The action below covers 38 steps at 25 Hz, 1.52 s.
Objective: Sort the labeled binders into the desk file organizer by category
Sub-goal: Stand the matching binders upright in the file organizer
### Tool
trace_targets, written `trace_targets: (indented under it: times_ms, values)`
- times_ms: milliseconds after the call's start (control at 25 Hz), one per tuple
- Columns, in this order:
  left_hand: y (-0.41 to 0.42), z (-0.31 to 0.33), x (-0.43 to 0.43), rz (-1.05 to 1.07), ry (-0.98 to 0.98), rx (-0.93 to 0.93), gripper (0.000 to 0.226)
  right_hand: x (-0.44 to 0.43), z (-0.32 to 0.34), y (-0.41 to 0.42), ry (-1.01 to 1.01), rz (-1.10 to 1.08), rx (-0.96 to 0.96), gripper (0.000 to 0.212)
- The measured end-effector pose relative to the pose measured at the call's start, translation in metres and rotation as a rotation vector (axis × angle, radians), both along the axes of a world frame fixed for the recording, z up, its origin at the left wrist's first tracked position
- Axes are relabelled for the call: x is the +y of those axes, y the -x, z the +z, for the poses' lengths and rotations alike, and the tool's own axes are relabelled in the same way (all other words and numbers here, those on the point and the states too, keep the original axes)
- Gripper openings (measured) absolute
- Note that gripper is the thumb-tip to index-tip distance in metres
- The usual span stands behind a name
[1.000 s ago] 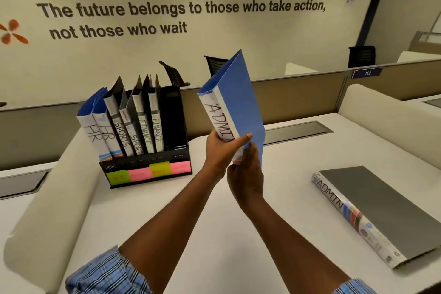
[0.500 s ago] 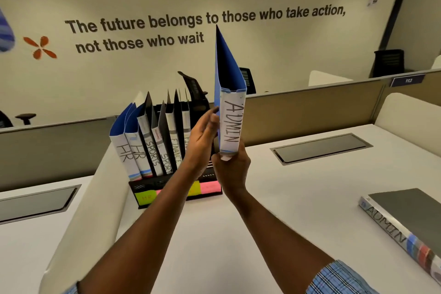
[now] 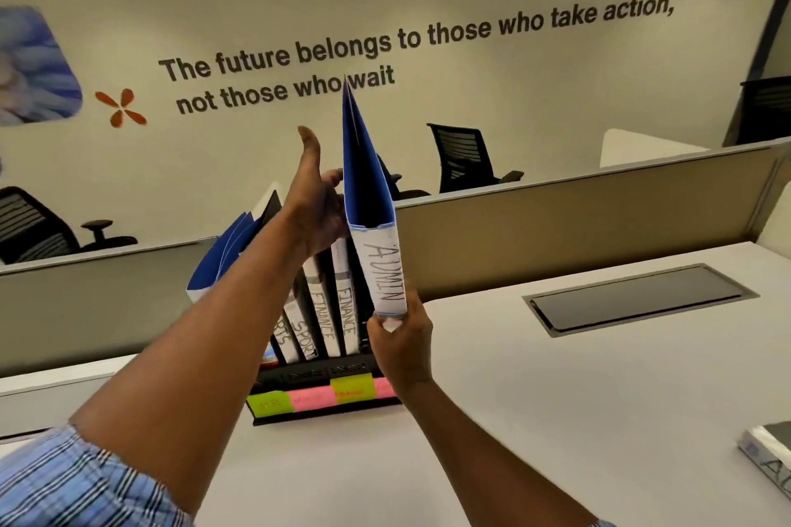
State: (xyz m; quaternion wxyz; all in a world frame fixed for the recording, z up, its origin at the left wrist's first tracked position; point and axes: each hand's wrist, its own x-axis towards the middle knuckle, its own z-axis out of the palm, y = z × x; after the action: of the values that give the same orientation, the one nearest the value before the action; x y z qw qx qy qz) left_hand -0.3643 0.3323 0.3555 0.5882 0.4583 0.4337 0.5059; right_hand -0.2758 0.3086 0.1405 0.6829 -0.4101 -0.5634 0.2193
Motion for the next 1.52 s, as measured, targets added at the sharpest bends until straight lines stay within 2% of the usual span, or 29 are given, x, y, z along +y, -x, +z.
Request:
trace_targets:
  times_ms: [80,200,320,520,640,760,840,960,1040,1160,1320,1520]
  values:
    - [-0.005,-0.005,0.012,-0.006,-0.012,0.000,0.092,0.014,-0.007,0.001,0.010,0.058,0.009,0.061]
    - [-0.002,-0.019,0.029,0.124,0.054,0.002,0.088,0.027,-0.021,0.005,0.038,0.102,0.013,0.064]
    - [0.014,-0.025,0.042,0.102,0.180,-0.080,0.113,0.035,-0.035,0.007,0.062,0.113,-0.002,0.066]
    - [0.034,-0.023,0.053,0.118,0.198,-0.047,0.119,0.047,-0.037,0.022,0.045,0.080,-0.009,0.066]
    - [0.029,-0.020,0.046,0.092,0.095,-0.003,0.090,0.052,-0.036,0.025,0.033,0.085,-0.047,0.065]
    - [0.031,-0.019,0.047,0.239,-0.079,0.069,0.057,0.053,-0.046,0.026,-0.006,0.077,-0.125,0.066]
    - [0.033,-0.019,0.045,0.203,-0.025,0.080,0.049,0.051,-0.054,0.026,-0.001,0.089,-0.135,0.067]
    - [0.036,-0.023,0.046,0.241,0.127,0.329,0.050,0.051,-0.062,0.025,0.023,0.122,-0.137,0.066]
    - [0.035,-0.024,0.050,0.309,0.172,0.458,0.037,0.053,-0.064,0.026,0.048,0.129,-0.146,0.066]
    - [0.032,-0.022,0.059,0.360,0.191,0.504,0.012,0.053,-0.065,0.028,0.094,0.125,-0.146,0.067]
    - [0.036,-0.020,0.070,0.331,0.134,0.723,0.031,0.057,-0.063,0.031,0.094,0.094,-0.214,0.068]
    - [0.043,-0.028,0.079,0.209,0.139,0.833,0.044,0.067,-0.071,0.021,0.080,0.140,-0.304,0.061]
